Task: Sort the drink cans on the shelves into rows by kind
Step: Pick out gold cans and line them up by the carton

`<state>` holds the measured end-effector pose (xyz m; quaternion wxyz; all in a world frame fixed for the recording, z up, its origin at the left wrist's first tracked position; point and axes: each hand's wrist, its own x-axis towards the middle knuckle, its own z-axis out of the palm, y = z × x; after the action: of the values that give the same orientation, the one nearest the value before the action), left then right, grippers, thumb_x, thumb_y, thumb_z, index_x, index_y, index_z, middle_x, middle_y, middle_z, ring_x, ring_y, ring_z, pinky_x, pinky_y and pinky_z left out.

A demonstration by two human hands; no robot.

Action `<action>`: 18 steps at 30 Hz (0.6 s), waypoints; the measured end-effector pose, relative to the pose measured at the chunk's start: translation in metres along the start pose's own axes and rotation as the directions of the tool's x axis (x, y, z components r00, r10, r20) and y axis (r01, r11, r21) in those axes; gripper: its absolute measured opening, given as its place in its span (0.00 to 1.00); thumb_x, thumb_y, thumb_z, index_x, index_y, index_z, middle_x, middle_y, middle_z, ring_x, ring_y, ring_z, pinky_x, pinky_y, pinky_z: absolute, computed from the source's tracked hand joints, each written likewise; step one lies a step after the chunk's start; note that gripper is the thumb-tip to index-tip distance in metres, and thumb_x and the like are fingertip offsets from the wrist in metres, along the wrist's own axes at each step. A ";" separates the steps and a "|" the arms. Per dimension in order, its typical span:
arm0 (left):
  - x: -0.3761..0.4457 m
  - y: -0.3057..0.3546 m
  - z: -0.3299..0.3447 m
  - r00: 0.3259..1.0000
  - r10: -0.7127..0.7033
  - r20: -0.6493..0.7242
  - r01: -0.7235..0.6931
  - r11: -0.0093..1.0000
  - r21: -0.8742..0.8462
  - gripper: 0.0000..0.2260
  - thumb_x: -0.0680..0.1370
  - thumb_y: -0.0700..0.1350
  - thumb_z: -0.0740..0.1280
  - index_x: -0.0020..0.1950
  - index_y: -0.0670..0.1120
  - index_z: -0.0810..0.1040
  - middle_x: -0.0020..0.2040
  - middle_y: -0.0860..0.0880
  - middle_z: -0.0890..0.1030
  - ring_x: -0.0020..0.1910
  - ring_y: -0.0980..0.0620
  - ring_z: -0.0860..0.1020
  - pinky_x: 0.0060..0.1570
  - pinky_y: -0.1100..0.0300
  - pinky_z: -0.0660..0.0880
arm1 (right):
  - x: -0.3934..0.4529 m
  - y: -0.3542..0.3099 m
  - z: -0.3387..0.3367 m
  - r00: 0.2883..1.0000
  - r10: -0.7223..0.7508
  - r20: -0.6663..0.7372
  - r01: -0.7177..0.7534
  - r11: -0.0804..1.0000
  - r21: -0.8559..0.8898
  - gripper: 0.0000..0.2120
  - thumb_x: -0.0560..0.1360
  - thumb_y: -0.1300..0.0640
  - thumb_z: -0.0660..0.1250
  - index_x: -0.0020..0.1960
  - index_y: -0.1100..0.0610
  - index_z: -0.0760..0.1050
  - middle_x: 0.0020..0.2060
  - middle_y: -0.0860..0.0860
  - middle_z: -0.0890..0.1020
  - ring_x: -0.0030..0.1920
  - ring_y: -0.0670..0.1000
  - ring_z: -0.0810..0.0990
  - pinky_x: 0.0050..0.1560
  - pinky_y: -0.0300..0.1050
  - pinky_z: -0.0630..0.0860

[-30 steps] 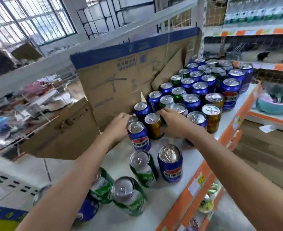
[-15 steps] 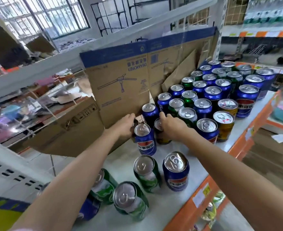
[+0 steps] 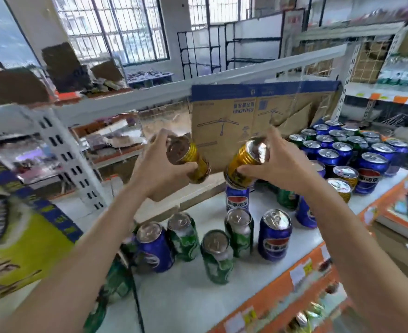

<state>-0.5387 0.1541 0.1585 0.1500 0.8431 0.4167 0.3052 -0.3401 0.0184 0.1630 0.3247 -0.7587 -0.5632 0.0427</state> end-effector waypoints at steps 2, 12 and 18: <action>-0.024 -0.006 -0.028 0.999 -0.009 -0.036 0.008 1.000 -0.027 0.33 0.65 0.60 0.75 0.63 0.49 0.67 0.57 0.52 0.71 0.57 0.52 0.70 0.54 0.58 0.66 | -0.015 -0.028 0.008 0.990 -0.106 0.089 0.103 0.994 0.040 0.31 0.66 0.43 0.74 0.60 0.51 0.61 0.48 0.48 0.74 0.47 0.50 0.75 0.47 0.45 0.72; -0.196 -0.099 -0.168 0.968 -0.230 -0.096 0.242 0.960 0.139 0.30 0.61 0.64 0.72 0.58 0.56 0.69 0.56 0.55 0.71 0.54 0.54 0.70 0.50 0.57 0.67 | -0.072 -0.179 0.100 0.748 -0.480 0.458 0.415 0.877 0.241 0.29 0.66 0.42 0.73 0.58 0.44 0.59 0.51 0.43 0.71 0.50 0.47 0.75 0.44 0.35 0.72; -0.296 -0.156 -0.246 0.866 -0.399 -0.301 0.465 0.864 0.193 0.29 0.64 0.54 0.78 0.61 0.52 0.71 0.56 0.55 0.71 0.53 0.53 0.71 0.51 0.57 0.69 | -0.098 -0.272 0.157 0.602 -0.625 0.497 0.548 0.776 0.313 0.37 0.65 0.38 0.72 0.67 0.49 0.59 0.57 0.46 0.73 0.54 0.47 0.71 0.51 0.41 0.66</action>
<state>-0.9299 0.0135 0.1533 0.0496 0.6940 0.6479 0.3101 -0.6683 0.0443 0.1570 0.1826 -0.4586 -0.8472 0.1966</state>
